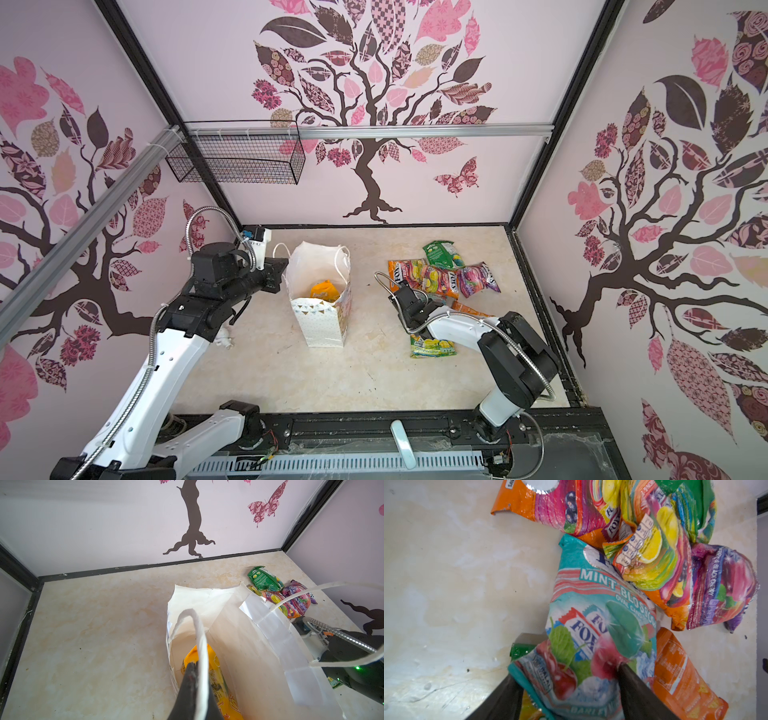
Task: Place the snacks into the paper bag
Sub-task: Pick up the snack.
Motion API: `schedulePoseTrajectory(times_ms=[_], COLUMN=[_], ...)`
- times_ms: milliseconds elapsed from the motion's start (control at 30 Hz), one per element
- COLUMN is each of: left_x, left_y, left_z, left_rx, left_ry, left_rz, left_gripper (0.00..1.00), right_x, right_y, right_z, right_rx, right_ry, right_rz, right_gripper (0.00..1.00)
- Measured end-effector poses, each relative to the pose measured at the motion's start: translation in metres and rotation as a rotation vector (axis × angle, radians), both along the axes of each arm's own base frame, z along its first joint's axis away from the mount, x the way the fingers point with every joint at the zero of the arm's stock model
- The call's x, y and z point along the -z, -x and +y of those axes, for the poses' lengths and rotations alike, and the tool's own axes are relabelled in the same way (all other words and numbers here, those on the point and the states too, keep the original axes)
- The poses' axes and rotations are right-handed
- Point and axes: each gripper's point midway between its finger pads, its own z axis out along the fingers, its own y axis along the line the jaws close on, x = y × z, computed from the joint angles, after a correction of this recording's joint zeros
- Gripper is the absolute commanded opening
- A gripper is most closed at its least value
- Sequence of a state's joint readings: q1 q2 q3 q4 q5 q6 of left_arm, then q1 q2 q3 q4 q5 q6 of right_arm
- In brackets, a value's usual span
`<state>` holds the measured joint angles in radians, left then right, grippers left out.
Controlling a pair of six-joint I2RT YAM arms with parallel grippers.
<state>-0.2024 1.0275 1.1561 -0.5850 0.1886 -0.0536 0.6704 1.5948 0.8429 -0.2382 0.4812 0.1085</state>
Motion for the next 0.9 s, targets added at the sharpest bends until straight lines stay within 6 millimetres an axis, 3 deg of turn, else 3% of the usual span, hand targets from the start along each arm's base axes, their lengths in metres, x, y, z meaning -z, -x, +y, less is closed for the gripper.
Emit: schedulePoseTrajectory(times_ms=[167,300,600,900], left_x=[0.001,0.001,0.001,0.000], left_y=[0.000,0.000,0.000,0.000], left_z=[0.000,0.000,0.000,-0.001], left_rx=[0.000,0.000,0.001,0.004], left_ry=[0.000,0.000,0.000,0.002], left_rz=[0.002,0.002,0.002,0.002], left_gripper=[0.00,0.00,0.00,0.00], right_x=[0.000,-0.001,-0.004,-0.013], right_y=[-0.001,-0.002,-0.004,-0.001], right_z=[0.001,0.002,0.002,0.000], right_rx=[0.001,0.005,0.016,0.027], right_ry=[-0.012,-0.023,-0.044,-0.089], right_rz=[0.000,-0.006,-0.016,-0.029], right_gripper=[0.55,0.38,0.09,0.00])
